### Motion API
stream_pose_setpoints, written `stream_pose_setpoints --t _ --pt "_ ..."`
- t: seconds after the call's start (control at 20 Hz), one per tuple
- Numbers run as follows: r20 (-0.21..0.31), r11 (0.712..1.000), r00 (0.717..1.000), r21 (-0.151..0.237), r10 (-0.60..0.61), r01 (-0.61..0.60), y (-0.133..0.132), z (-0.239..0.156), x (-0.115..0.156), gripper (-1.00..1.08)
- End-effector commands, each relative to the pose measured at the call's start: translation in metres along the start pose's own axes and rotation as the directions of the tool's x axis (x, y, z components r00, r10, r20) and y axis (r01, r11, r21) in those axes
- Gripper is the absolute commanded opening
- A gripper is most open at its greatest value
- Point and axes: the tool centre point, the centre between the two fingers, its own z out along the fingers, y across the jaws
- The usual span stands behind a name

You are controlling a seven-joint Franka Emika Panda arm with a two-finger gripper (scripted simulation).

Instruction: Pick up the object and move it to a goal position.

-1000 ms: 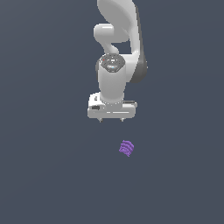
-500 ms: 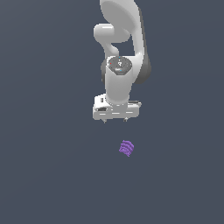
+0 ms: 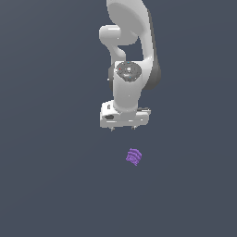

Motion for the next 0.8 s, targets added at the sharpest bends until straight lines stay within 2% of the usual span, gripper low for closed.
stream_pose_setpoints --t 0.0,0.4,0.75 --pt "-0.001 1.0 1.0 0.001 0.022 -0.022 -0.002 0.002 0.003 1.0" --pt "-0.004 0.989 0.989 0.008 0.149 -0.149 -0.01 0.012 0.023 1.0" --pt "-0.007 0.949 0.949 0.016 0.314 -0.314 -0.024 0.027 0.048 1.0"
